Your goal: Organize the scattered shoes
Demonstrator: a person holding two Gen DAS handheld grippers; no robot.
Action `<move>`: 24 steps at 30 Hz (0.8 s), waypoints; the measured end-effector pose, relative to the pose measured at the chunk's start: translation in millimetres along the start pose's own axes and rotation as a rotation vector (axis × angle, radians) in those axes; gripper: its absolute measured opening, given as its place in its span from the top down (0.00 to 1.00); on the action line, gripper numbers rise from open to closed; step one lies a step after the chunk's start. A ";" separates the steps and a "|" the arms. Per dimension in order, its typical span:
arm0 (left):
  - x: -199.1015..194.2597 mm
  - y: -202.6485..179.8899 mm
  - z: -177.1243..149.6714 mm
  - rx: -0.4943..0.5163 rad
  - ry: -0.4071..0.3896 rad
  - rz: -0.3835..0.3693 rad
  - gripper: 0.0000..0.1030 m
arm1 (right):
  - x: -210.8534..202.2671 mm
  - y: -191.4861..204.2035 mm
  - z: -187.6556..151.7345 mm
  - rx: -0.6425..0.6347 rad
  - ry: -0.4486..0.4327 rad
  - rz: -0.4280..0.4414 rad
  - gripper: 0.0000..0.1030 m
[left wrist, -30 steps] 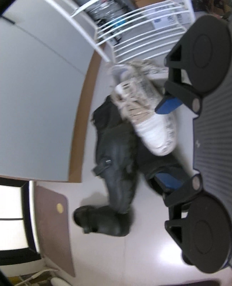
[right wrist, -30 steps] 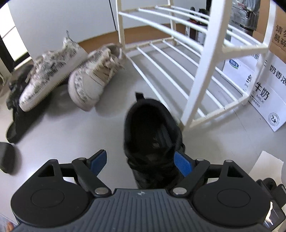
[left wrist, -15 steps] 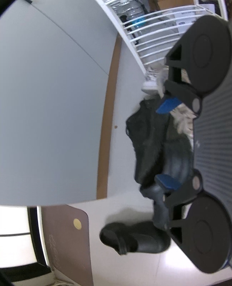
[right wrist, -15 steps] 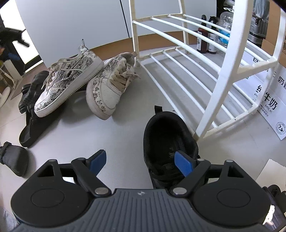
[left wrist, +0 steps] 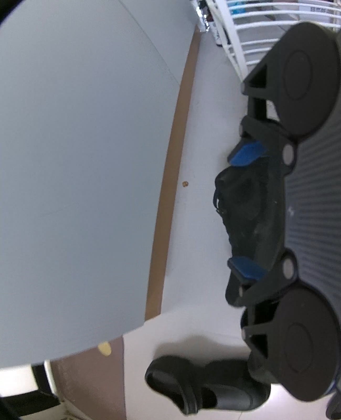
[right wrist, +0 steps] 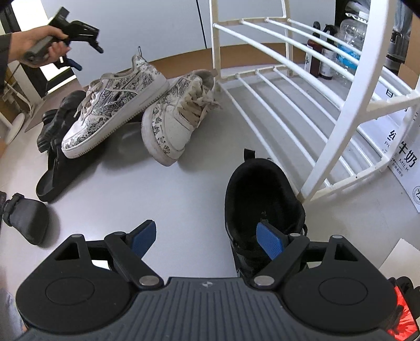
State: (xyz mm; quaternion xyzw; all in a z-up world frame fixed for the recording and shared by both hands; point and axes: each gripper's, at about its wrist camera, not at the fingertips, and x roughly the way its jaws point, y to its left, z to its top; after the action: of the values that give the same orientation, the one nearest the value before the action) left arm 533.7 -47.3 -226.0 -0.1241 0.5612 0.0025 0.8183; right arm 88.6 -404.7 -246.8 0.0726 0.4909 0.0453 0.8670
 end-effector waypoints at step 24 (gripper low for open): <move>144.7 -37.9 28.2 0.073 0.250 0.123 0.30 | 55.3 5.5 19.4 -0.040 0.071 0.067 0.15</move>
State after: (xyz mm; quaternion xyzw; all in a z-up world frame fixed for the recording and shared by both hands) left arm 618.6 -97.8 -341.8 -0.0590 0.6649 0.0171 0.7444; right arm 133.7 -392.5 -282.8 0.0703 0.5177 0.0868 0.8483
